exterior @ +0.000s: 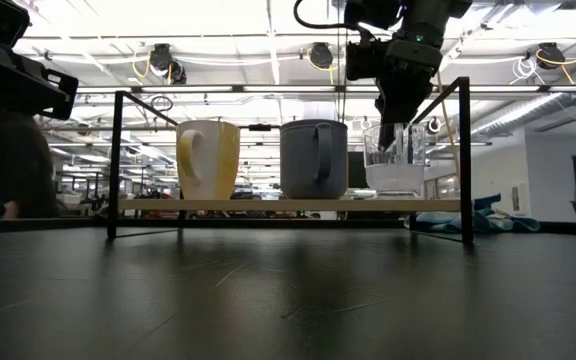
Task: Stack small to large cups/mugs on shelf
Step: Return to Home Position
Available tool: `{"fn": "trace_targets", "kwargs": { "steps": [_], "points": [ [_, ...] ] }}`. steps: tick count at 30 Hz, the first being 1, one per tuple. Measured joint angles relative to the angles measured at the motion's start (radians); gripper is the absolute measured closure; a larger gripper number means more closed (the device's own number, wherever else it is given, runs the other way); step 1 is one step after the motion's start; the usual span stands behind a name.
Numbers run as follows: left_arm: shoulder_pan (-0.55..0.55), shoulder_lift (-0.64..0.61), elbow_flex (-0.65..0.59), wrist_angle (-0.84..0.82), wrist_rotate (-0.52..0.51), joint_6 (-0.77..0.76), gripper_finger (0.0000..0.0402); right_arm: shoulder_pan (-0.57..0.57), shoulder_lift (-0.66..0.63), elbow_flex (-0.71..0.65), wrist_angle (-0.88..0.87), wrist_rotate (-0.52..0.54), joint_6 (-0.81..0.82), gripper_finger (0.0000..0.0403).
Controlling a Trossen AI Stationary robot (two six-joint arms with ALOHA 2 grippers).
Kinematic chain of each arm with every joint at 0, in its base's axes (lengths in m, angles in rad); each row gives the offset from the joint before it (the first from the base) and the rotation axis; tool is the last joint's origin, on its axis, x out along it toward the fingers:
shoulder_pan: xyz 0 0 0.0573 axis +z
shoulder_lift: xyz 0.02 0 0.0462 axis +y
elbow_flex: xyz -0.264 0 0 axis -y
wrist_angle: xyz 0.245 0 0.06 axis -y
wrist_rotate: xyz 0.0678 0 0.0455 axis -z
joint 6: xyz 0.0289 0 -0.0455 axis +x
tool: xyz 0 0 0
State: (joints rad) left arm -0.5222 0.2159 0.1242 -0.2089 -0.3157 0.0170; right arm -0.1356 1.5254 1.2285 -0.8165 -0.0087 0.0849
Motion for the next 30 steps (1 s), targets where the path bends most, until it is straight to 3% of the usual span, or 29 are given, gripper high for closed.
{"fn": "trace_targets", "kwargs": {
  "steps": [17,30],
  "points": [
    [0.000,0.000,0.000,0.000,0.000,0.000,0.0392,0.000,-0.006,0.000,0.008,0.000,0.008,0.0241],
    [0.000,0.000,0.000,0.001,0.000,0.000,0.0392,0.019,-0.170,0.000,0.040,0.000,0.035,0.0241]
  ]
}}
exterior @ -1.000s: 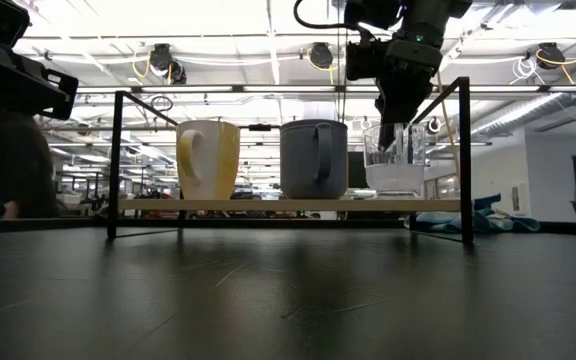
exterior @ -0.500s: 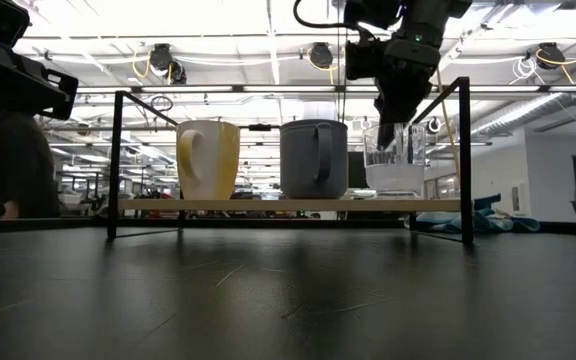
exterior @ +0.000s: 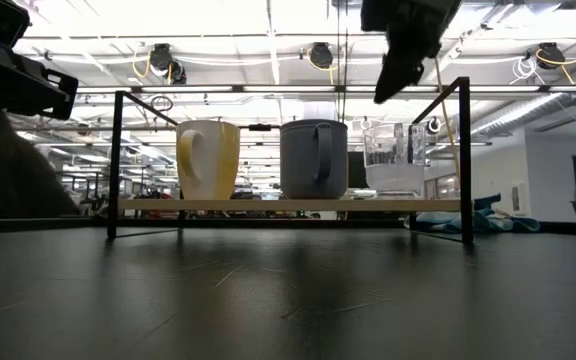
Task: Stack small to large cups/mugs on shelf
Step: Return to Home Position
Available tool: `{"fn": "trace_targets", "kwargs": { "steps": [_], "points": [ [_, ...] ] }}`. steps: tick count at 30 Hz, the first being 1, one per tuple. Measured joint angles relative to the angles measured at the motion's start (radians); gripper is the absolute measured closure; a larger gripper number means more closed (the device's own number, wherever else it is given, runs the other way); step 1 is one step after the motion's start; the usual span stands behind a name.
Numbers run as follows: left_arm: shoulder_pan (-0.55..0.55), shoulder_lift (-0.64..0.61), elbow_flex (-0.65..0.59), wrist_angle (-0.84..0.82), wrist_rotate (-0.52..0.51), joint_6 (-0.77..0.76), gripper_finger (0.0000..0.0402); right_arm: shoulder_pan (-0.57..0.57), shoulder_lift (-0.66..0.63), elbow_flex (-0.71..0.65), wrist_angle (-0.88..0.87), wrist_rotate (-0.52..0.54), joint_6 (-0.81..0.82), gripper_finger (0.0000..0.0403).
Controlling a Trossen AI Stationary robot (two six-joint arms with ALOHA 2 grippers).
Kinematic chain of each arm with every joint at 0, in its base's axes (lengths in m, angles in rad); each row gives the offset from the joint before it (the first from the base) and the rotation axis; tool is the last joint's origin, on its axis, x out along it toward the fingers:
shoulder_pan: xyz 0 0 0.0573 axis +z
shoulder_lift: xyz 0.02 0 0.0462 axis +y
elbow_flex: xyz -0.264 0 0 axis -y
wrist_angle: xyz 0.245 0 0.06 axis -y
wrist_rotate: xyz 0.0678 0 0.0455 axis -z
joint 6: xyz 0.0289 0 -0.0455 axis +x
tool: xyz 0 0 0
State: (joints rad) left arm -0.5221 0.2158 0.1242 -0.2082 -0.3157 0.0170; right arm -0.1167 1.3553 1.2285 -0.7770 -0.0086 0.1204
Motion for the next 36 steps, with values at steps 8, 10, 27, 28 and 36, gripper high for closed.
{"fn": "trace_targets", "kwargs": {
  "steps": [8,10,27,28,36],
  "points": [
    [0.000,0.000,0.000,0.000,0.000,0.000,0.0392,0.034,-0.051,0.000,0.020,0.000,0.004,0.0241],
    [0.000,0.000,0.000,0.000,0.000,0.000,0.0392,0.037,-0.050,0.000,0.019,0.000,0.003,0.0241],
    [0.000,0.000,0.000,0.000,0.000,-0.001,0.0392,0.040,-0.046,0.000,0.019,0.006,-0.034,0.0264],
    [0.000,0.000,0.000,0.000,0.000,-0.001,0.0392,0.040,-0.046,0.000,0.019,0.006,-0.043,0.0278],
    [0.000,0.000,0.000,0.000,0.000,0.000,0.0392,0.040,-0.046,0.000,0.018,0.007,-0.058,0.0394]
  ]
}}
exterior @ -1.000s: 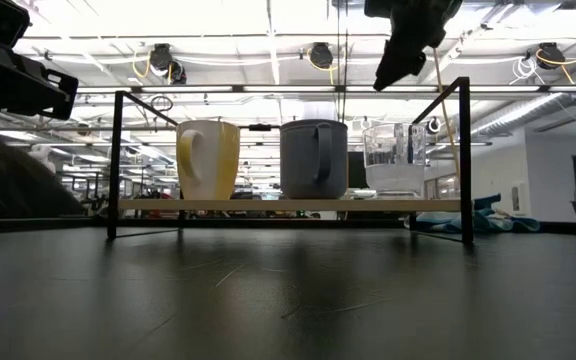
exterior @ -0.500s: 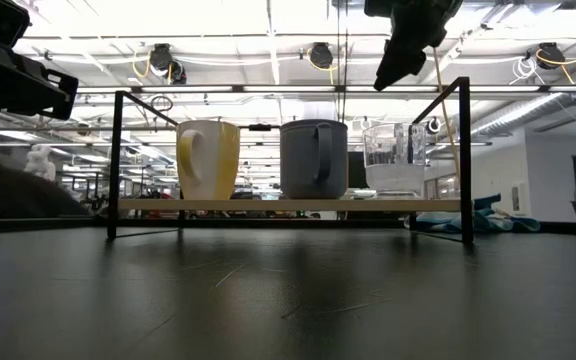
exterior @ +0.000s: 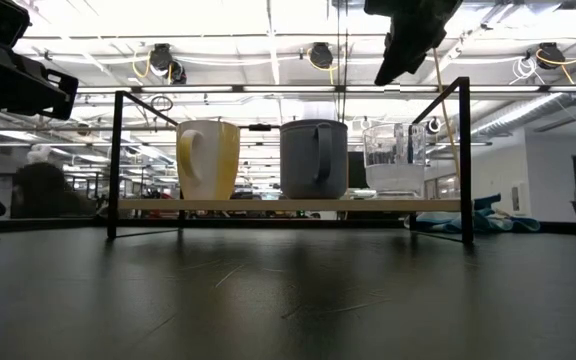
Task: Stack small to large cups/mugs on shelf
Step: Return to Home Position
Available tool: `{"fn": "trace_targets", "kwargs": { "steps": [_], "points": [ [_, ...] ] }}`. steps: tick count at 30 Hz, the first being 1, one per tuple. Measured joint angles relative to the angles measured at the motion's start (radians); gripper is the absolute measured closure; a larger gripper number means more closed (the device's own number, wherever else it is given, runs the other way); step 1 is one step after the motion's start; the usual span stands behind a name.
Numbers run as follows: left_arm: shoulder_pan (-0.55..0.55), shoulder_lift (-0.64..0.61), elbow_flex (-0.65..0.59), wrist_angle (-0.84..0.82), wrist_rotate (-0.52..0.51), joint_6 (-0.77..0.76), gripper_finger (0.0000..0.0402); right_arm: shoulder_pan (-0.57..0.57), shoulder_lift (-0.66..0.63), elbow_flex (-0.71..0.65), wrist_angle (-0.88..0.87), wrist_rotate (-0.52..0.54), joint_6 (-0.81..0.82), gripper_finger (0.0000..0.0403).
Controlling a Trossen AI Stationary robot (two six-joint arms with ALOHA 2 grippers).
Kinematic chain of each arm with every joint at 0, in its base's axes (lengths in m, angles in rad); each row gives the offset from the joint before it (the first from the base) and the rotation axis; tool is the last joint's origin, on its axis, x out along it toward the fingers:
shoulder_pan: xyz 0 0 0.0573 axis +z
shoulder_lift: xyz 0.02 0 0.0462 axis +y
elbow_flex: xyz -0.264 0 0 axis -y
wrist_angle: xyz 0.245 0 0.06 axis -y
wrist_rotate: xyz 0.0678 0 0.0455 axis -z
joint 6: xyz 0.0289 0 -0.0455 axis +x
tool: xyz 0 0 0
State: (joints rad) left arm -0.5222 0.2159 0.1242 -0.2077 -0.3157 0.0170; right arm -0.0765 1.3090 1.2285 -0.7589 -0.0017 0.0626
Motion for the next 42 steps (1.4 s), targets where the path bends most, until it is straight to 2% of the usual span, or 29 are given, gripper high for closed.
{"fn": "trace_targets", "kwargs": {
  "steps": [19,22,27,42],
  "points": [
    [0.000,0.000,0.000,-0.002,0.001,0.013,0.0392,0.000,-0.028,0.000,-0.032,0.000,0.009,0.0402],
    [0.000,0.000,0.000,0.000,0.026,0.043,0.0392,0.000,-0.069,-0.002,-0.077,0.001,0.035,0.0402],
    [0.000,0.000,0.000,0.013,-0.016,0.030,0.0398,0.006,-0.176,-0.064,-0.035,0.001,0.056,0.0403],
    [0.000,0.000,0.000,0.065,-0.053,0.075,0.0396,0.146,-0.528,-0.369,0.166,0.001,0.143,0.0403]
  ]
}}
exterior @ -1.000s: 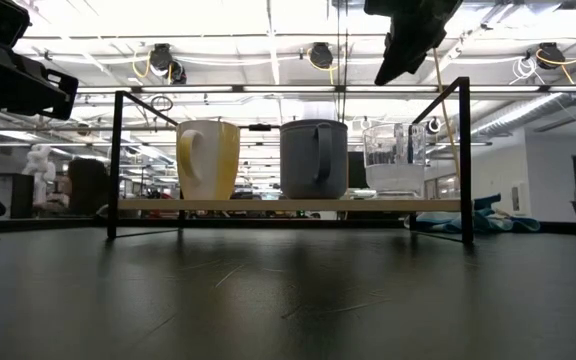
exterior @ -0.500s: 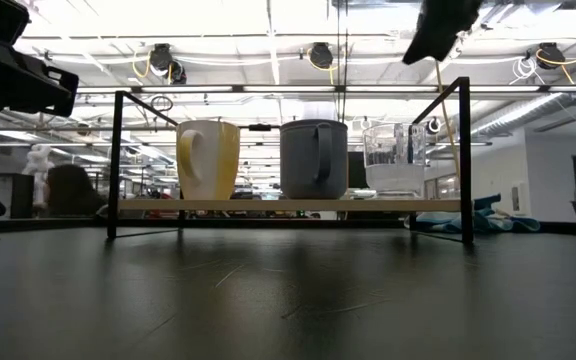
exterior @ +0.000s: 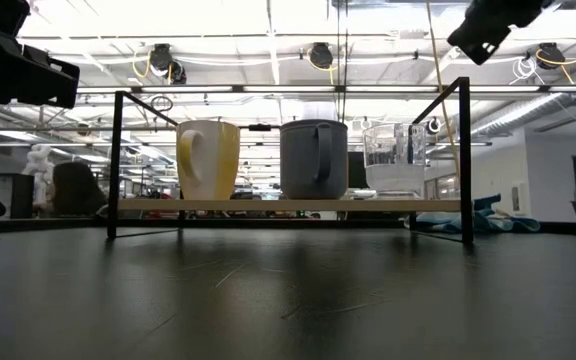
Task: Stack small to large cups/mugs on shelf
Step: Return to Home Position
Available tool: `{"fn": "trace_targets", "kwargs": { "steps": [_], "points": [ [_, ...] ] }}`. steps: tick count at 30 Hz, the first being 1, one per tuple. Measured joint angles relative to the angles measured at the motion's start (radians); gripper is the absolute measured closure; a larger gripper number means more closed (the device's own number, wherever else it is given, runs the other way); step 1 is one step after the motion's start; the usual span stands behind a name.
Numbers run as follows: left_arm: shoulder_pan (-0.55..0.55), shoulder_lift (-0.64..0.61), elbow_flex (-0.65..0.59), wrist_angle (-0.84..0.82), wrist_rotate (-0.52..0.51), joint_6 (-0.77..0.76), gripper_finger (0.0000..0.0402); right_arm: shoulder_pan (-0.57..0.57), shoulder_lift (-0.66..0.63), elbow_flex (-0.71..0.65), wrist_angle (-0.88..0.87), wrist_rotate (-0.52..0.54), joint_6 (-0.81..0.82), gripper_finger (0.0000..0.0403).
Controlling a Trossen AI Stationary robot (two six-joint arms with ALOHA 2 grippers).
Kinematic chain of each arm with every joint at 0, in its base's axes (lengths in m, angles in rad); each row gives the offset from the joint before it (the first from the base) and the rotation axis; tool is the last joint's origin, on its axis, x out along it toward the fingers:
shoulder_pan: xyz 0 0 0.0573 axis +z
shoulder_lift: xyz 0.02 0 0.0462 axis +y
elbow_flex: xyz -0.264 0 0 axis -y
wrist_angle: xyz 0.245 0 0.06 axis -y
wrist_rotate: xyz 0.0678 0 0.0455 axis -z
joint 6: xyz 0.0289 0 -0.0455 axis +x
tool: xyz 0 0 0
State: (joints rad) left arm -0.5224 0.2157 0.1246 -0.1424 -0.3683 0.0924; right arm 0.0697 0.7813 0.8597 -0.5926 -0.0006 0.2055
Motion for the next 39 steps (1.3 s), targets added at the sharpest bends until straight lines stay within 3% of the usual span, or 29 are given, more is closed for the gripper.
{"fn": "trace_targets", "kwargs": {
  "steps": [17,31,39],
  "points": [
    [0.000,0.000,0.000,-0.005,0.000,-0.022,0.0393,0.024,-0.127,-0.192,0.139,0.003,-0.031,0.0403],
    [0.000,0.000,0.000,-0.019,0.001,-0.031,0.0397,0.026,-0.257,-0.433,0.390,-0.069,-0.038,0.0403],
    [0.000,0.000,0.000,-0.019,0.001,-0.030,0.0398,0.091,-0.280,-0.580,0.600,-0.083,-0.039,0.0403]
  ]
}}
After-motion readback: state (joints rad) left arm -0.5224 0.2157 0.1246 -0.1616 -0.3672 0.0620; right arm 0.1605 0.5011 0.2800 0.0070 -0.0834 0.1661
